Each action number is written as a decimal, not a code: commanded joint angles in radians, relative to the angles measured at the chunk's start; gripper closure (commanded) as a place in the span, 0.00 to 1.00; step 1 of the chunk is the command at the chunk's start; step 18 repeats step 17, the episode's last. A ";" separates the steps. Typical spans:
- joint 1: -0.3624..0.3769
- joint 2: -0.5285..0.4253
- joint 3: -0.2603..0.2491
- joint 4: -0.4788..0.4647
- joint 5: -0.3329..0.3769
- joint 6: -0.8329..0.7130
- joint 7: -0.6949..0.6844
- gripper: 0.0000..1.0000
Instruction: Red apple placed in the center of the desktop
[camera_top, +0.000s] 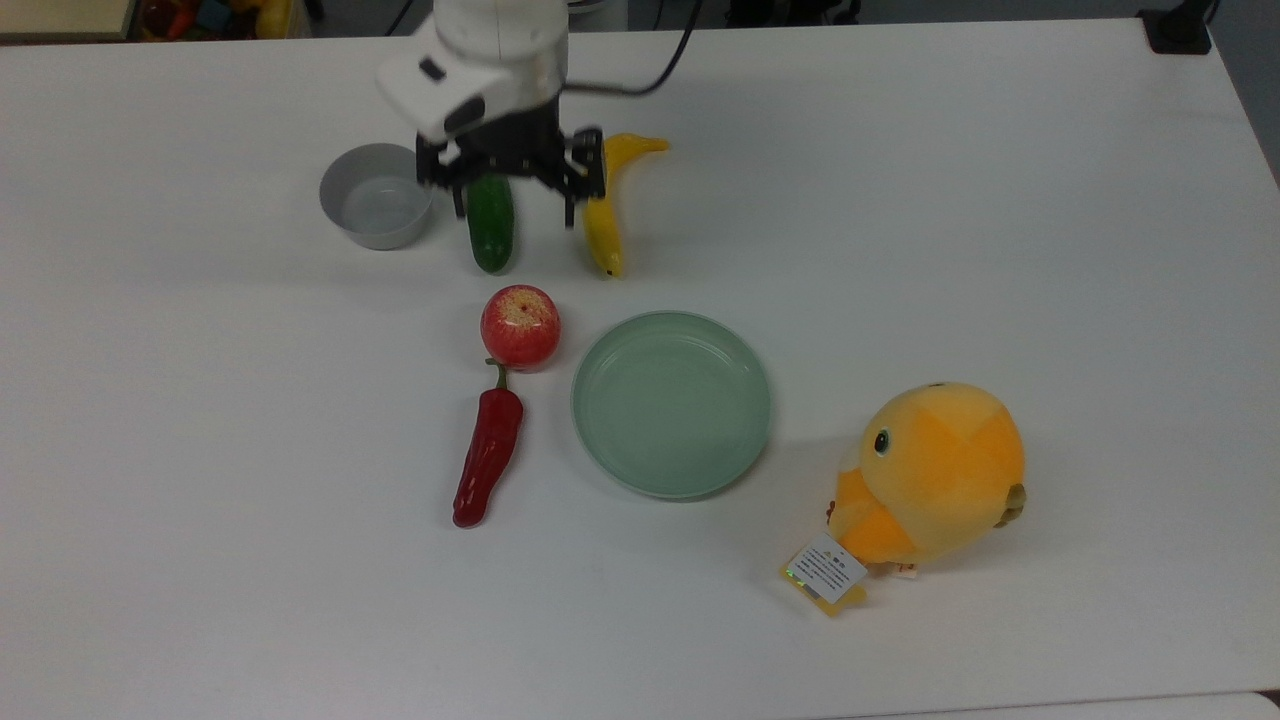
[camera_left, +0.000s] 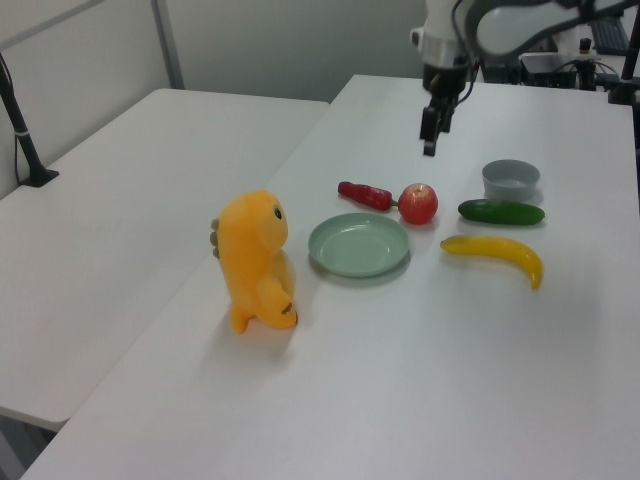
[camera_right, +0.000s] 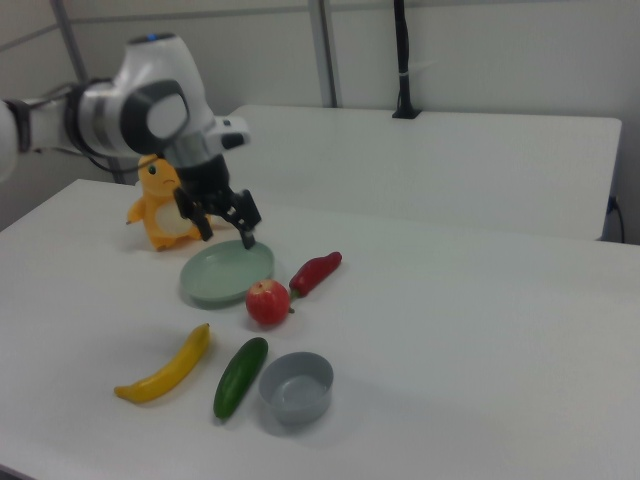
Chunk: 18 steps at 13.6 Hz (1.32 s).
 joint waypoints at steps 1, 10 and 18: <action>0.014 -0.145 0.000 -0.028 -0.003 -0.161 -0.001 0.00; 0.077 -0.290 -0.085 -0.074 0.006 -0.327 -0.001 0.00; 0.067 -0.247 -0.085 -0.029 0.009 -0.321 -0.002 0.00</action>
